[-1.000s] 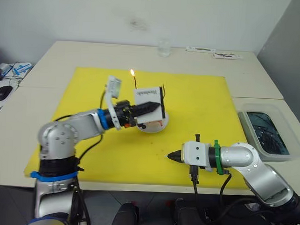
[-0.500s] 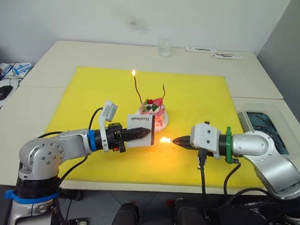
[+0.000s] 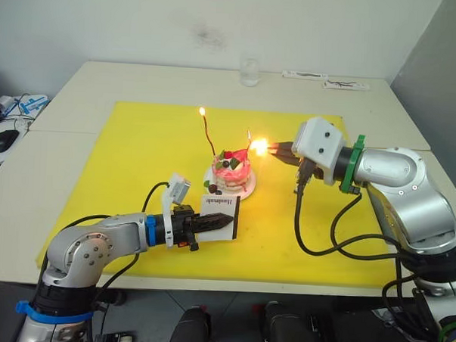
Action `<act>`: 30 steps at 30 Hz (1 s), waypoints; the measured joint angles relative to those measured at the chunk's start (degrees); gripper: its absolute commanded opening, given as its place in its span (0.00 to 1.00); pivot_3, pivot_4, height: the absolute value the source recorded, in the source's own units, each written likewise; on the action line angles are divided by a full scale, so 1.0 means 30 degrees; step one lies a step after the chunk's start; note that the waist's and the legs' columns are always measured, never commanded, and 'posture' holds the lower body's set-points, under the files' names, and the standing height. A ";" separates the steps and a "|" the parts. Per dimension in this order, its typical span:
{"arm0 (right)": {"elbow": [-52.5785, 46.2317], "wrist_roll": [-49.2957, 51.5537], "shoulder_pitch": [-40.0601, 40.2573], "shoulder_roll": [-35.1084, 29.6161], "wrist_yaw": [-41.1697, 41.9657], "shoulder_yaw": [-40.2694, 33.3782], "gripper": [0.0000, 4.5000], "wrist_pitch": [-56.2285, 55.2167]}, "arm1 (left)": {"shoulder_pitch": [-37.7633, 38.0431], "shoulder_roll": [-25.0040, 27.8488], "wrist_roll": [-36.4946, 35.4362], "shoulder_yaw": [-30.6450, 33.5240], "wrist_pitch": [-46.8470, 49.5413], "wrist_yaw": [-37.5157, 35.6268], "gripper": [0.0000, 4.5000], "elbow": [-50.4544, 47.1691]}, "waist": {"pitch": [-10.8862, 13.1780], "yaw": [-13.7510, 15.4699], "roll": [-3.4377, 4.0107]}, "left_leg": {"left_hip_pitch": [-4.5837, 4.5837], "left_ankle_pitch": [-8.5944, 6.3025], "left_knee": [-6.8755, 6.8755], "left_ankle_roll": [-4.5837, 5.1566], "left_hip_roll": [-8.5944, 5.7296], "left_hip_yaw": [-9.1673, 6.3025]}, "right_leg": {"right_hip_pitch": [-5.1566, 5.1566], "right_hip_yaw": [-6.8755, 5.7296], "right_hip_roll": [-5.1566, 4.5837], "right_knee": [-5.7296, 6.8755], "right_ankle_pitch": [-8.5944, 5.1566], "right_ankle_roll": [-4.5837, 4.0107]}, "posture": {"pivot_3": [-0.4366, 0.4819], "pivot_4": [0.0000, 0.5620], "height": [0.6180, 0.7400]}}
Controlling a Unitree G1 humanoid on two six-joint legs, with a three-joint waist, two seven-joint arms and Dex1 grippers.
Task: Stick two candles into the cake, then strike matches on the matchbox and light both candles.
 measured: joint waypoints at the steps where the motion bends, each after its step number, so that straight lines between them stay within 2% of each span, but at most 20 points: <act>1: 0.0234 -0.0130 -0.0152 0.0114 -0.0130 0.0001 0.01 -0.0127 | 0.0011 -0.0021 0.0068 -0.0103 -0.0136 -0.0012 0.00 0.0036 | 0.0000 -0.0001 0.0000 | -0.0005 0.0000 0.0000 0.0000 0.0000 -0.0002 | 0.0000 -0.0003 0.0000 0.0000 0.0001 0.0001 | 0.48 0.27 1.00; 13: 0.1471 -0.0921 -0.0800 0.1197 -0.0417 0.0444 0.01 -0.1203 | 0.0232 -0.0222 0.0447 -0.0246 -0.0320 -0.0328 0.00 0.0102 | 0.0000 -0.0004 0.0000 | -0.0003 0.0000 0.0003 0.0000 0.0001 -0.0004 | 0.0001 -0.0001 -0.0001 0.0003 0.0009 0.0014 | 0.48 0.27 1.00; 30: 0.1832 -0.1246 -0.0800 0.1449 -0.0297 0.0744 0.01 -0.1793 | 0.0235 -0.0233 0.0690 -0.0250 -0.0322 -0.0431 0.00 0.0102 | 0.0000 -0.0006 0.0000 | -0.0003 0.0000 0.0002 0.0000 0.0001 -0.0005 | 0.0001 -0.0002 -0.0001 0.0004 0.0010 0.0016 | 0.48 0.27 1.00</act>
